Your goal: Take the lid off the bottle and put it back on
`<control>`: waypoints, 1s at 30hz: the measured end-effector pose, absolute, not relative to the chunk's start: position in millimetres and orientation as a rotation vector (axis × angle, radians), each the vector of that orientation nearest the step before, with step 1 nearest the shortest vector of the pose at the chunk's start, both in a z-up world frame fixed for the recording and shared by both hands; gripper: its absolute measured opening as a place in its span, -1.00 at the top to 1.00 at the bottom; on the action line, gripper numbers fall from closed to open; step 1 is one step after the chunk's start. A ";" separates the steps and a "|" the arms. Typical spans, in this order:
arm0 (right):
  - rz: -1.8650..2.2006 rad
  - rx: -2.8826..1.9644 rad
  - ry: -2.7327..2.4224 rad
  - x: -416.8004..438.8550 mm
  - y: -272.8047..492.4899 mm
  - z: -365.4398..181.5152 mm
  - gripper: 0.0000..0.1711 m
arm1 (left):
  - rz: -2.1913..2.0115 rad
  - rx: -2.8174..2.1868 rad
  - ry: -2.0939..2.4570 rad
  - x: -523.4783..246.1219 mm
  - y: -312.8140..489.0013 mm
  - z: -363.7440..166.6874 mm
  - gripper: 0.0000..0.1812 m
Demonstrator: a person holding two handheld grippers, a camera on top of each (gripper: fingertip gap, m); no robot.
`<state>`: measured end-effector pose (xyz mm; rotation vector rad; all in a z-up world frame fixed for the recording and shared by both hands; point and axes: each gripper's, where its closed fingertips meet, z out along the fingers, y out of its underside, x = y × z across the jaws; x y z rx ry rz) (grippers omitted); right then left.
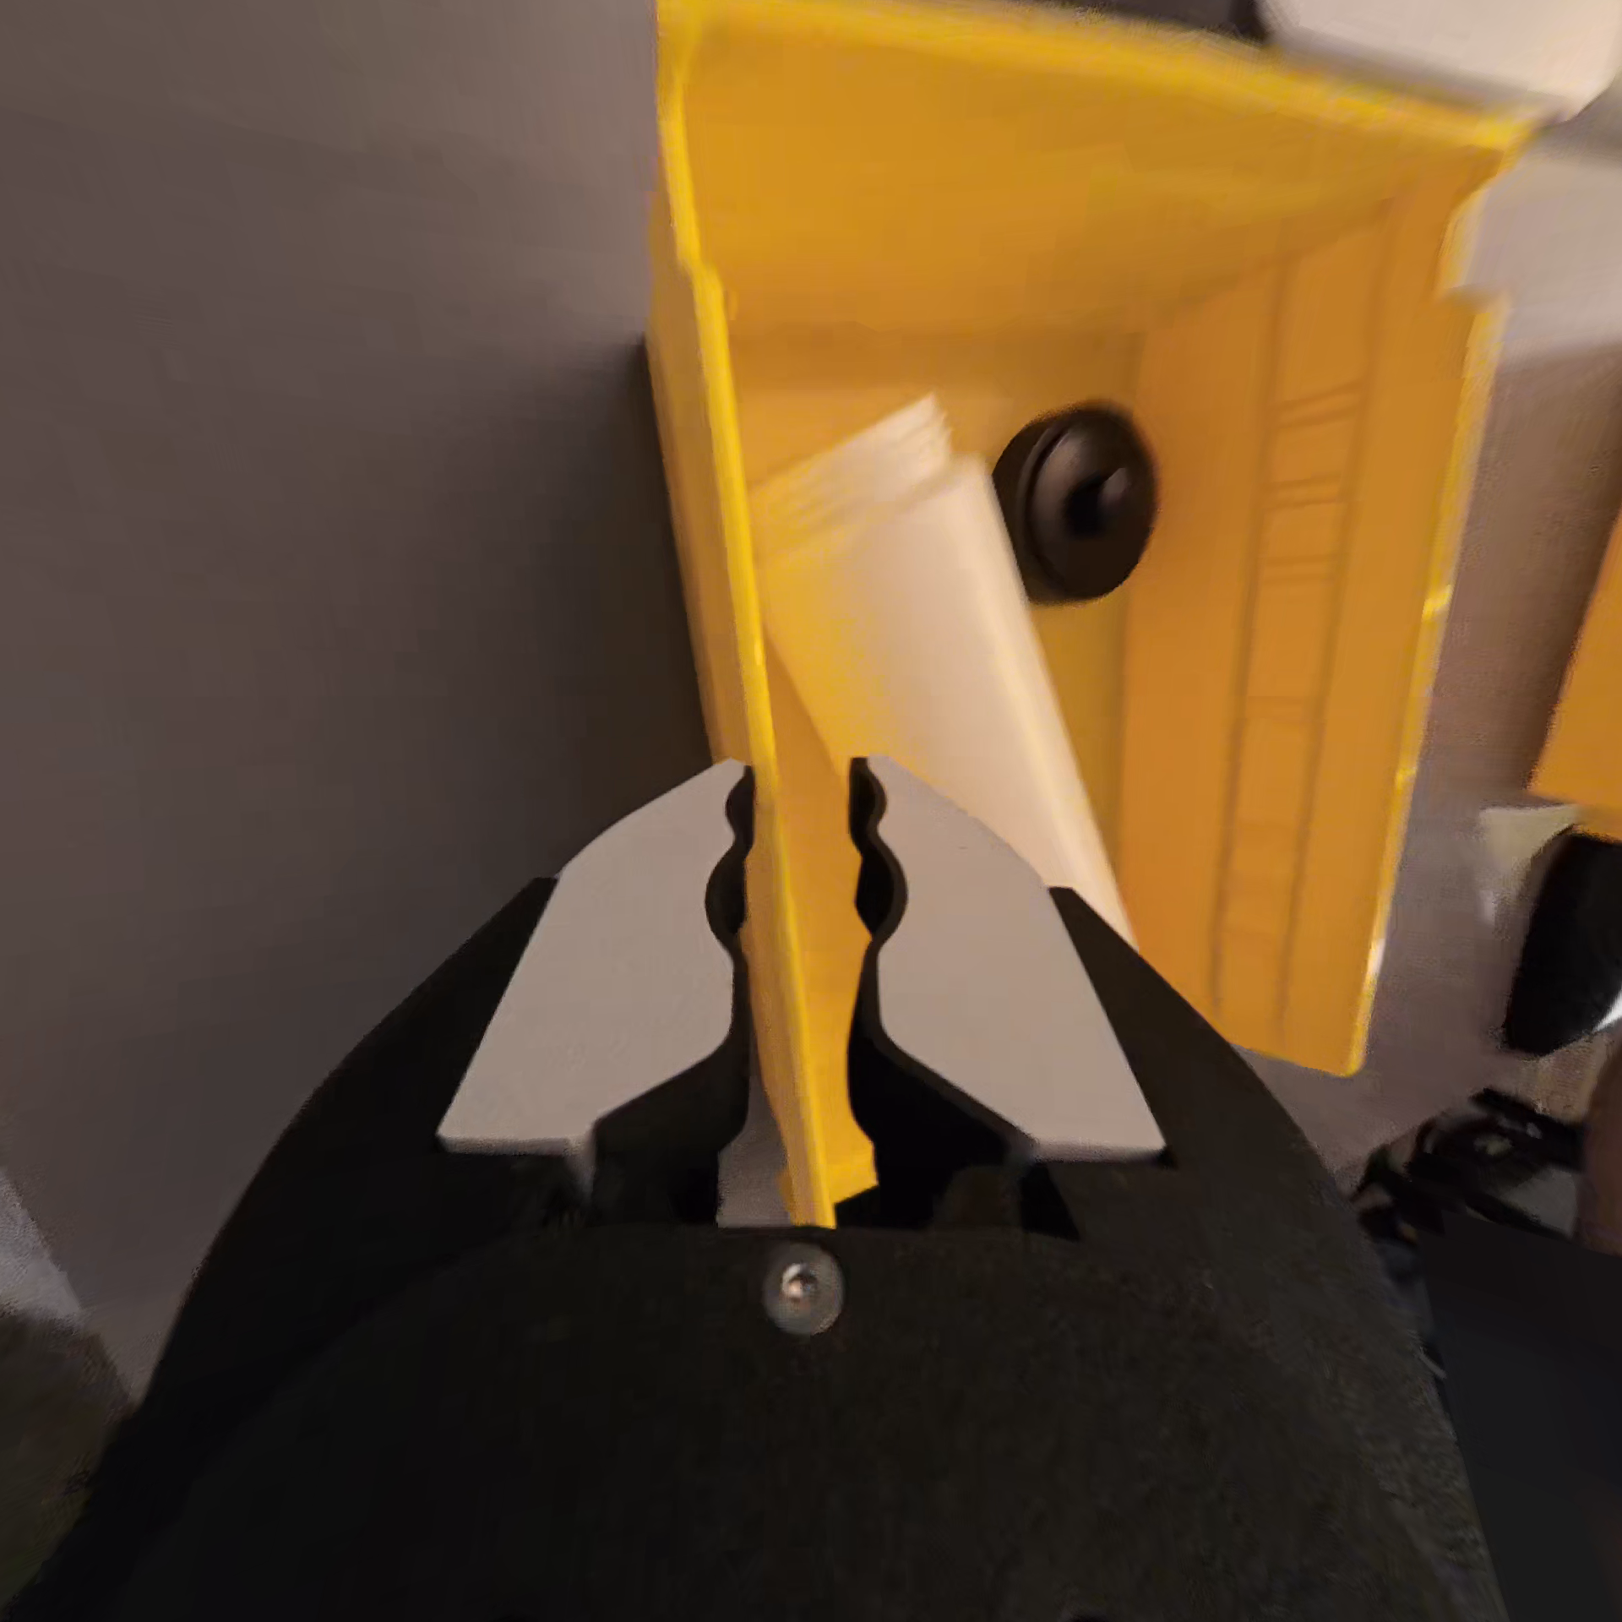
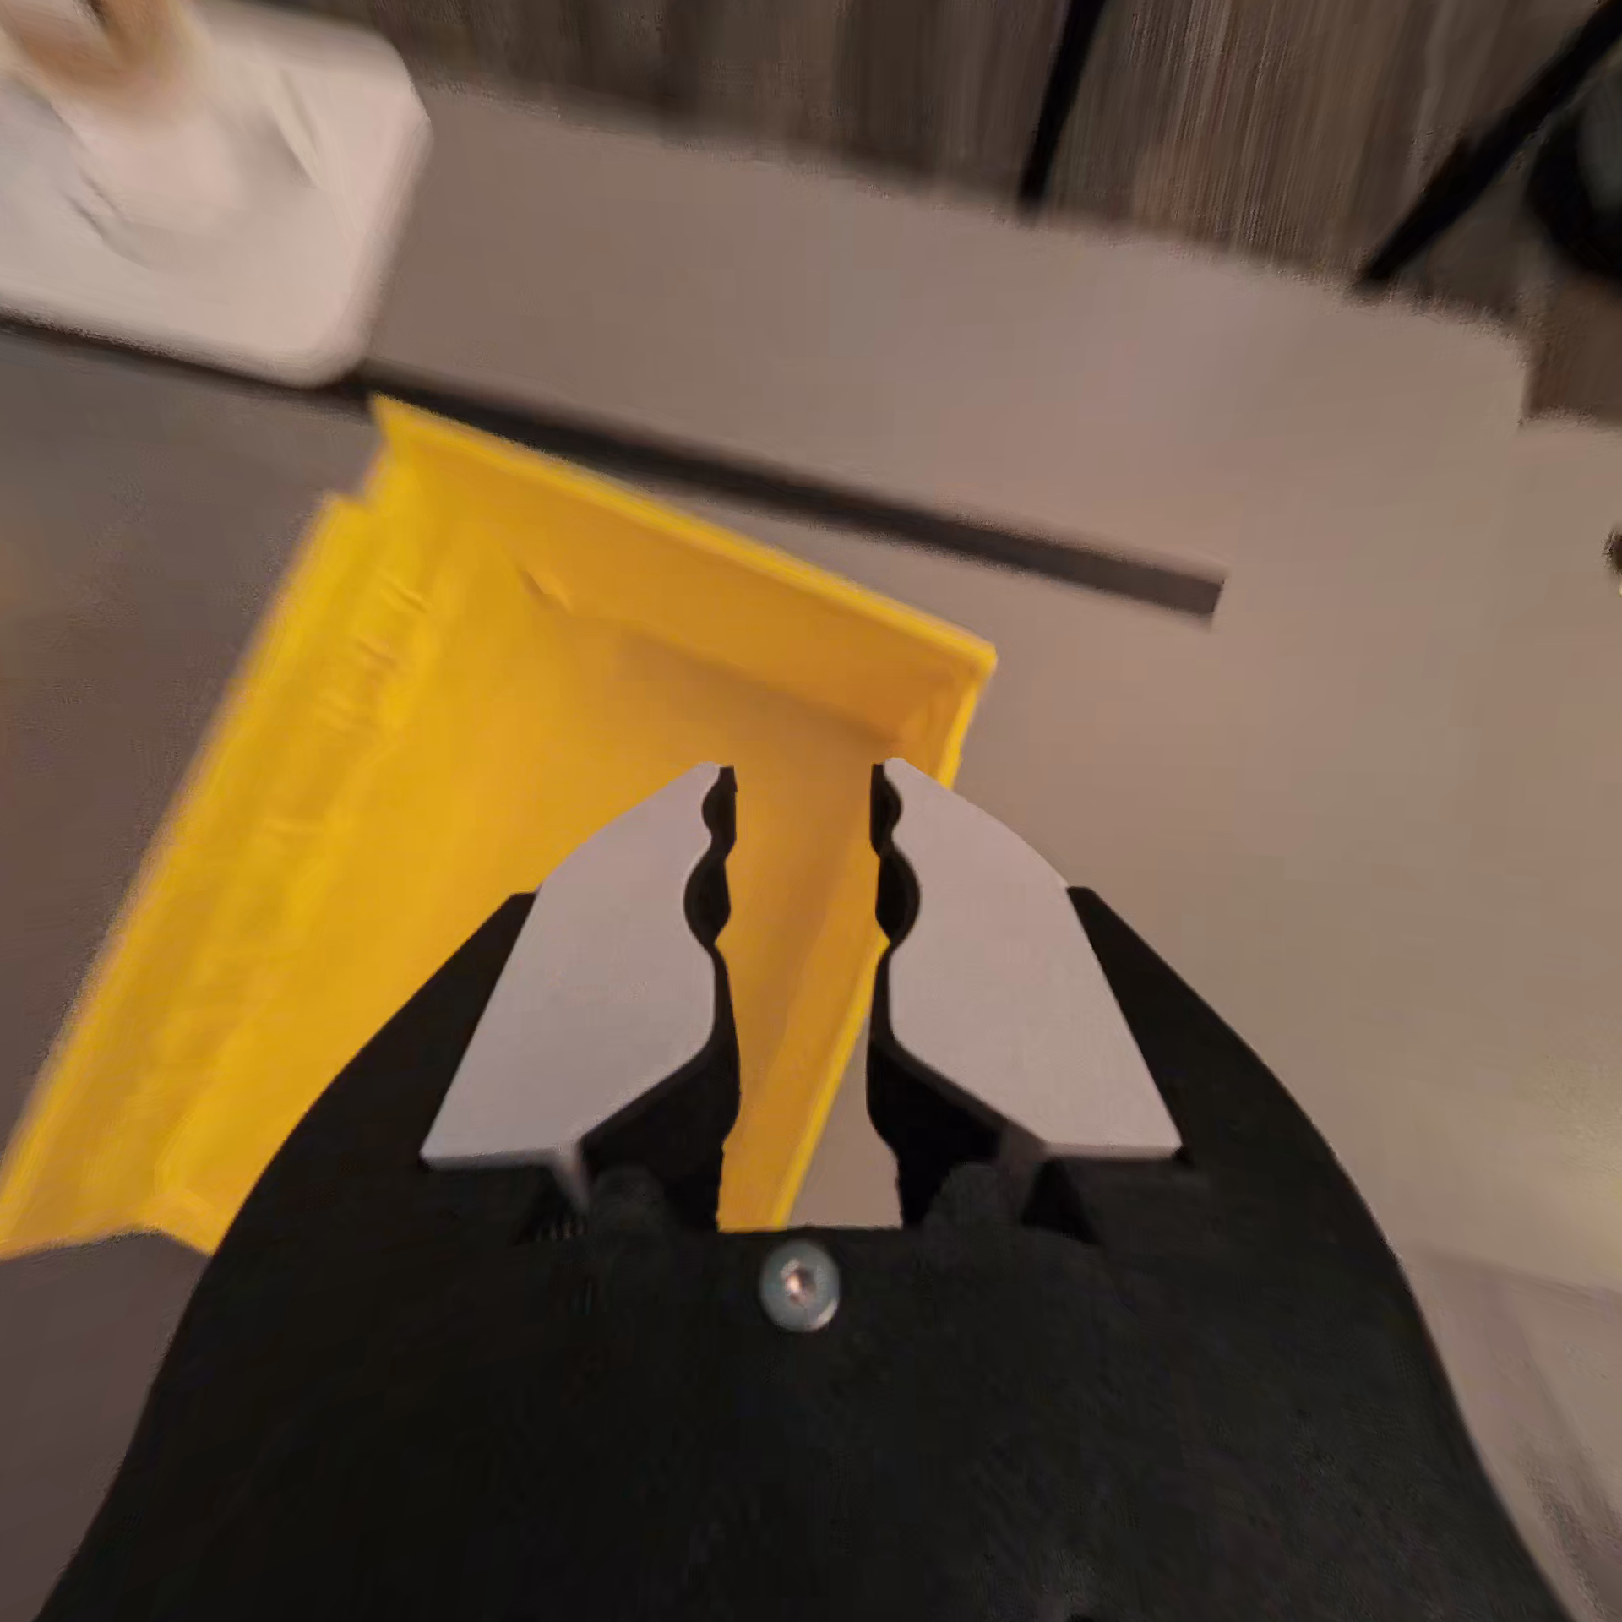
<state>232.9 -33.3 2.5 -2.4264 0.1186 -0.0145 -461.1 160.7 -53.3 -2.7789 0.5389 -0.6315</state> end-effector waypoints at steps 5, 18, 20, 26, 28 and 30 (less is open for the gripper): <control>0.180 -1.920 0.150 193.1 -30.4 96.8 0.54 | -0.825 -2.432 0.552 -432.3 149.7 15.9 0.62; 0.604 -1.881 -0.068 114.4 -31.2 91.5 0.45 | -0.306 -2.886 0.615 -395.0 117.2 -84.3 0.20; 0.591 -1.896 -0.088 112.2 -34.7 91.3 0.45 | -0.280 -2.946 0.576 -397.0 118.6 -91.9 0.16; 0.613 -1.875 -0.121 106.3 -39.8 99.7 0.45 | -0.246 -3.049 0.497 -396.4 124.3 -112.3 0.12; 0.627 -1.882 -0.128 103.8 -40.8 99.0 0.45 | -0.243 -3.035 0.487 -393.9 130.9 -112.3 0.13; 0.624 -1.904 -0.137 101.9 -40.7 95.1 0.45 | -0.214 -3.028 0.491 -394.1 136.1 -112.4 0.13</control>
